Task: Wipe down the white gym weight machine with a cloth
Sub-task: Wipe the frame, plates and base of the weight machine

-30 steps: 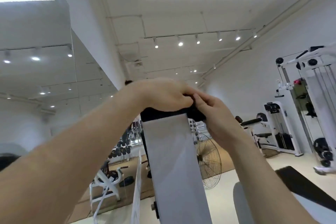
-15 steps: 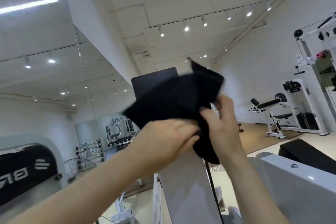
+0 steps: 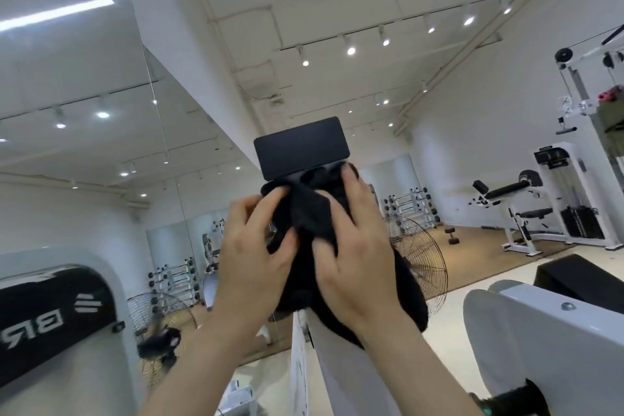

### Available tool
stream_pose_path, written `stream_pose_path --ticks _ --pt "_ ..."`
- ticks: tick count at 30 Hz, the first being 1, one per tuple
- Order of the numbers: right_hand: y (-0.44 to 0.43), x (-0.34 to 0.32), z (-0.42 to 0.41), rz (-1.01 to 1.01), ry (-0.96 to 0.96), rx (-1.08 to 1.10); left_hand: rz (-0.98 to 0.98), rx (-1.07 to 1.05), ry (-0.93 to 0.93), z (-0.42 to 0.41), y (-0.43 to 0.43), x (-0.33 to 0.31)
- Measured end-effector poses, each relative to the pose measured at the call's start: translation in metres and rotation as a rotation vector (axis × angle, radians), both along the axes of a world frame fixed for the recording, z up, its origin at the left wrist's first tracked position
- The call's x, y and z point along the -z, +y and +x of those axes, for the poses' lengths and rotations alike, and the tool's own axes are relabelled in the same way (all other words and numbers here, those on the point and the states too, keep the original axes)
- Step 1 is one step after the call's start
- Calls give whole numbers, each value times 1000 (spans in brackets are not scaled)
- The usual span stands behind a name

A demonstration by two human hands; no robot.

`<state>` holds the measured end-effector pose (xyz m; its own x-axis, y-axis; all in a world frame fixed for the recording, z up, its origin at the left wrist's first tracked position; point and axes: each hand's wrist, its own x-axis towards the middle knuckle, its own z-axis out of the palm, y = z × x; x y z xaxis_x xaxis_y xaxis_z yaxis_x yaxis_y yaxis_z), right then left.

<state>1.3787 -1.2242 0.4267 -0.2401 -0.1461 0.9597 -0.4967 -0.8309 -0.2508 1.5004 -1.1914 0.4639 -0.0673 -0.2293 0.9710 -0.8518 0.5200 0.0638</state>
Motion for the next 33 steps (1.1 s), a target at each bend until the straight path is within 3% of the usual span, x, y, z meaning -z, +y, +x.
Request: stream_pose_path --ticks 3,5,9,13,18,20,22,25,28,31,33 --pt "-2 32 12 -47 205 197 61 227 164 1 -5 24" --pt "-12 31 -1 -99 227 219 116 352 230 1 -3 32" --pt "-18 -7 -20 -38 -131 33 20 126 -24 -5 -8 30" --pt "-17 19 -5 -42 -76 96 34 117 -124 -10 -20 54" --pt "2 154 -2 324 25 70 271 191 22 -10 -12 168" --pt "11 172 -3 436 33 46 302 155 59 -12 -8 198" --pt "10 147 -3 419 37 77 286 146 61 -11 -10 197" --pt "0 59 3 308 3 175 222 98 -114 -5 -19 143" --pt "-12 13 9 166 -17 254 199 288 -17 -3 -30 97" --pt "-18 71 6 116 53 259 200 352 31 0 -31 118" --pt "-11 134 4 210 69 203 217 334 31 0 -24 158"
